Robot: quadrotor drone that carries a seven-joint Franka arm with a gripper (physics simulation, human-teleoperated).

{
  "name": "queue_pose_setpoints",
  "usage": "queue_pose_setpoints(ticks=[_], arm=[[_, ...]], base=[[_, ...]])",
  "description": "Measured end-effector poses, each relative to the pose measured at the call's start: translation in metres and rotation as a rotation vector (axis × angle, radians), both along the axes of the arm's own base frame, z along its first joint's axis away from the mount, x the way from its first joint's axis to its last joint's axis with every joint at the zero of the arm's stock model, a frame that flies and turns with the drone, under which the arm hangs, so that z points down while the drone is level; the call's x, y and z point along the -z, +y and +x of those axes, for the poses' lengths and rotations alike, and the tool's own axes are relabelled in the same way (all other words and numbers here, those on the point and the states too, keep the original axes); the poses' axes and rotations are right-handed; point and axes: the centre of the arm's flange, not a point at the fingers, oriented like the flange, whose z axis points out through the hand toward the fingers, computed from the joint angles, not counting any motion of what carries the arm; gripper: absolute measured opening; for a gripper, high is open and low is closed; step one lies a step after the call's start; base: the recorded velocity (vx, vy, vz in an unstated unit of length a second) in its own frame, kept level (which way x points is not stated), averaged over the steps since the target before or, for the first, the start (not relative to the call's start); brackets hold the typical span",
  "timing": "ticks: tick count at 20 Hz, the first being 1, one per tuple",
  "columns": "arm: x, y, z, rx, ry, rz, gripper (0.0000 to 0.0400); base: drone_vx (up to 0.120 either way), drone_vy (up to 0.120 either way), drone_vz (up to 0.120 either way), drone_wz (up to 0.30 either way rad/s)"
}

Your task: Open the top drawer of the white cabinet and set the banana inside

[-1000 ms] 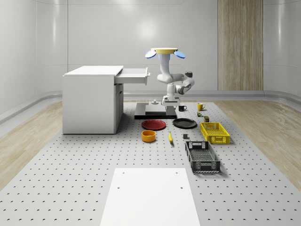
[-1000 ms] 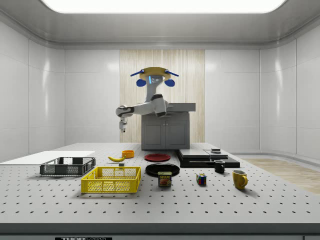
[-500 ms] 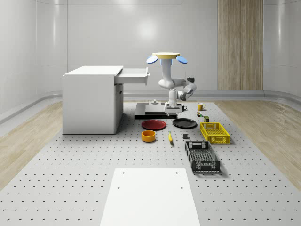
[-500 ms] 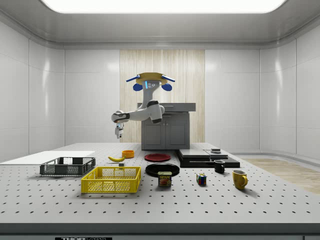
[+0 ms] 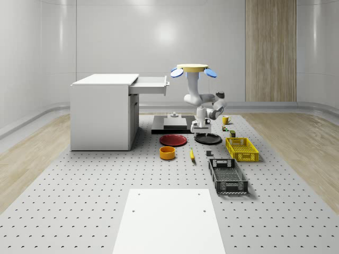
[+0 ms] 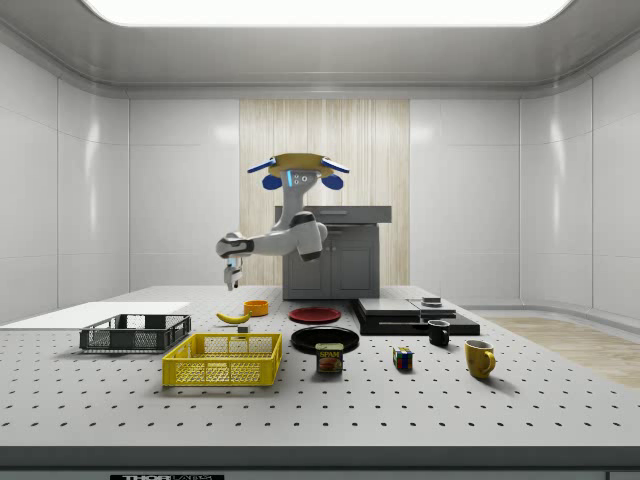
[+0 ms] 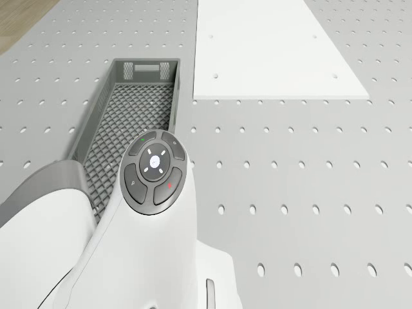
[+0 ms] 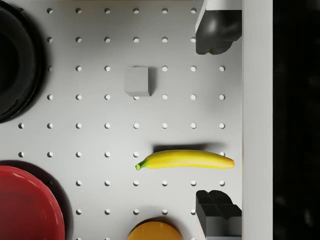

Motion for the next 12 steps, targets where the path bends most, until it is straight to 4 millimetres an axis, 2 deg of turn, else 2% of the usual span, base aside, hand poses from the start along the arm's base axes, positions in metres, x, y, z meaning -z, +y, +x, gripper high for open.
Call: queue_pose_setpoints(ticks=[2,3,12], arm=[[0.0000,0.0000,0.0000,0.000,0.000,0.000,0.0400],[0.0000,0.0000,0.0000,0.000,0.000,0.000,0.0400],[0.0000,0.0001,0.0000,0.000,0.000,0.000,0.0400]], base=[[0.100,0.120,-0.120,0.000],[0.000,0.040,-0.120,0.000],[0.000,0.000,-0.120,0.000]])
